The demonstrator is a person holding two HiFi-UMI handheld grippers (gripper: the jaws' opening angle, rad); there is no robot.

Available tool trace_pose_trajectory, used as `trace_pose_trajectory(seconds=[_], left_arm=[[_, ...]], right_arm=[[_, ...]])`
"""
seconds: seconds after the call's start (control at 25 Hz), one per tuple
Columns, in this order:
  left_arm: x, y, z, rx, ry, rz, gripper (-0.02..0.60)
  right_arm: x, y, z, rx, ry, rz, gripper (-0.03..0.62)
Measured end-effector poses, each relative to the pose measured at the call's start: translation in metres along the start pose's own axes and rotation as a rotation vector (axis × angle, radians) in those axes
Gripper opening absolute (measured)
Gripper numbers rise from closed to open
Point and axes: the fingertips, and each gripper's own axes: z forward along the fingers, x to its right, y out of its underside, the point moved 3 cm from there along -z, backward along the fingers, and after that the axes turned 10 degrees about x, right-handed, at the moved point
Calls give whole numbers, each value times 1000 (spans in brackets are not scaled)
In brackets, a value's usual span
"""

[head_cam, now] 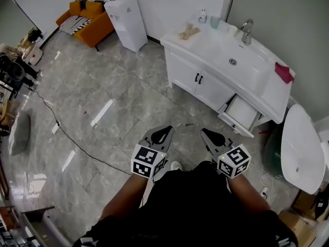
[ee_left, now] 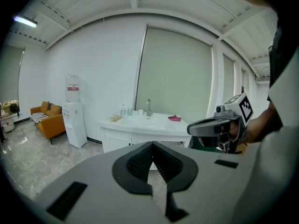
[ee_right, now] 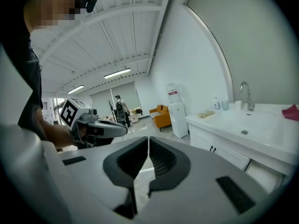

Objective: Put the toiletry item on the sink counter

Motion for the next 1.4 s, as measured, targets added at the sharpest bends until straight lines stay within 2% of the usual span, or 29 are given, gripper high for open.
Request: trace_pose_trajectory(seconds=[0.24, 0.56, 0.84, 1.16, 1.4], left_arm=[[-36, -6, 4, 9, -19, -17, 3], [-70, -2, 36, -14, -18, -31, 3], [-96, -20, 91, -29, 33, 16, 3], [-142, -56, 164, -36, 37, 22, 3], [-168, -82, 225, -33, 24, 24, 3]], right_arm=[[4, -8, 26, -1, -1, -10, 5], [38, -6, 64, -4, 7, -4, 5], [86, -21, 119, 20, 13, 5, 5], [155, -44, 172, 14, 30, 12, 5], [212, -66, 206, 0, 8, -4, 5]])
